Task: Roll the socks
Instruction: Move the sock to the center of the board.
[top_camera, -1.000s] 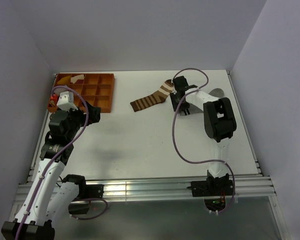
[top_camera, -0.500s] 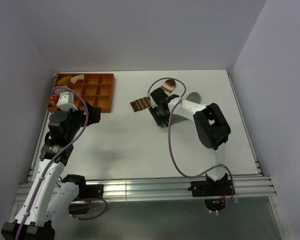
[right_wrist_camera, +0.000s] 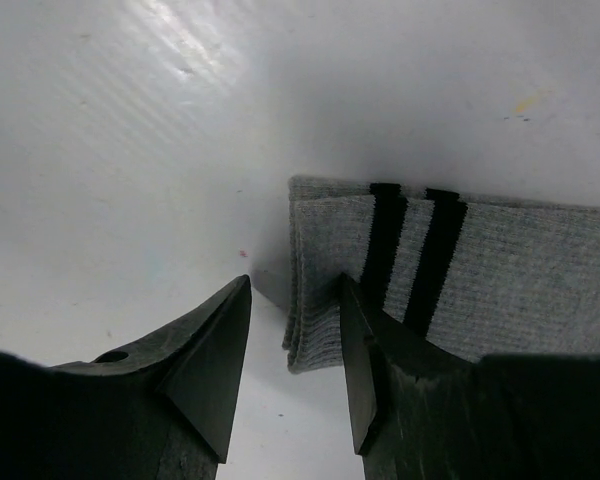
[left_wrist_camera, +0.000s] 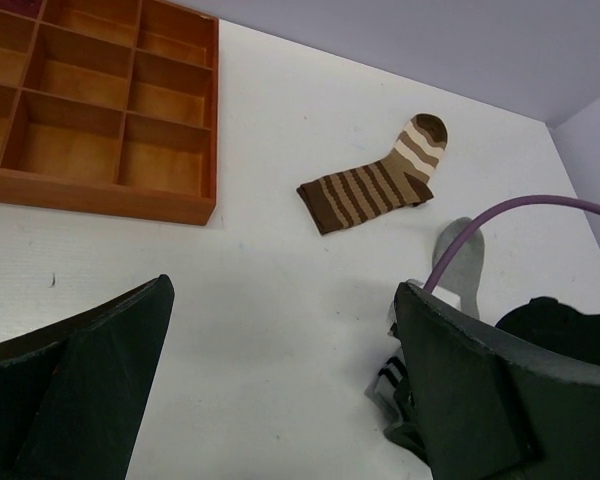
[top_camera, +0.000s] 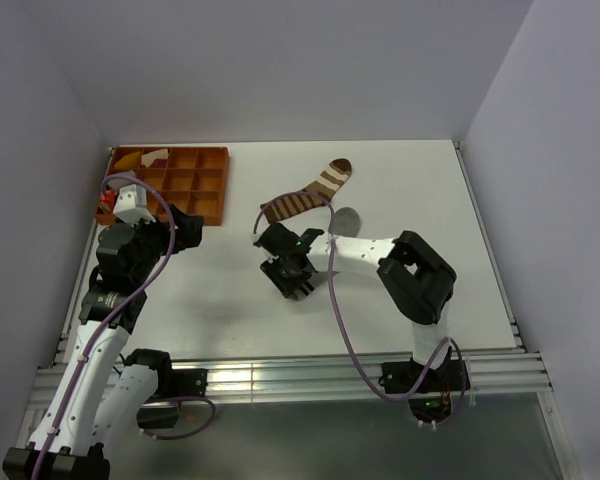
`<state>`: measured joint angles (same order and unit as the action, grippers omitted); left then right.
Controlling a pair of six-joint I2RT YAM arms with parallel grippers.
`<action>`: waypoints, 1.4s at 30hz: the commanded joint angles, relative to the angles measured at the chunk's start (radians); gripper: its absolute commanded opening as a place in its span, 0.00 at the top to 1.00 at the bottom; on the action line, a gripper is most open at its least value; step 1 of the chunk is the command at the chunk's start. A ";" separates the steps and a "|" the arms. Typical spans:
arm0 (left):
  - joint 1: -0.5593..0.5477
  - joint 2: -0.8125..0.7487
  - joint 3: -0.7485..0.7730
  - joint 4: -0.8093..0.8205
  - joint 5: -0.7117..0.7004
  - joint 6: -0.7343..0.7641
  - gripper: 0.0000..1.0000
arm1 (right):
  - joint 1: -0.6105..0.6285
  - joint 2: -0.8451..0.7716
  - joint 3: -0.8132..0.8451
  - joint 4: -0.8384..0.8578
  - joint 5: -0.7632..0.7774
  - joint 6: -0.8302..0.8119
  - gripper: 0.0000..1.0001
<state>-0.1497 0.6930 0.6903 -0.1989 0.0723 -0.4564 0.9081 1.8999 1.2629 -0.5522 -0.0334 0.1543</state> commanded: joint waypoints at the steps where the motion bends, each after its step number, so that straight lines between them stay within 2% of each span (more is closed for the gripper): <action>1: -0.007 -0.001 -0.005 0.027 0.024 -0.050 0.01 | 0.034 -0.019 0.042 -0.046 0.032 0.036 0.52; 7: -0.008 0.000 -0.051 0.021 0.067 -0.166 0.00 | 0.060 -0.128 0.076 -0.016 0.061 0.024 0.50; 10: -0.010 -0.009 -0.072 0.015 0.061 -0.183 0.01 | 0.083 -0.218 -0.005 0.078 0.105 0.024 0.47; 14: -0.008 -0.020 -0.071 0.015 0.046 -0.183 0.01 | 0.087 -0.301 -0.159 0.188 0.128 0.008 0.47; 23: -0.008 0.010 -0.081 0.038 0.080 -0.182 0.01 | 0.087 -0.329 -0.353 0.422 0.147 -0.038 0.50; 31: -0.010 0.019 -0.084 0.041 0.089 -0.185 0.01 | 0.083 -0.289 -0.350 0.463 0.124 -0.074 0.50; 37: -0.010 0.031 -0.083 0.050 0.095 -0.183 0.01 | -0.026 -0.367 -0.349 0.431 0.125 -0.039 0.49; 42: -0.010 0.043 -0.075 0.056 0.106 -0.185 0.00 | -0.149 -0.335 -0.306 0.384 0.150 -0.027 0.44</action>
<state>-0.1551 0.7330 0.6094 -0.1894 0.1520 -0.6369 0.8112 1.5787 0.9108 -0.1516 0.0895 0.1139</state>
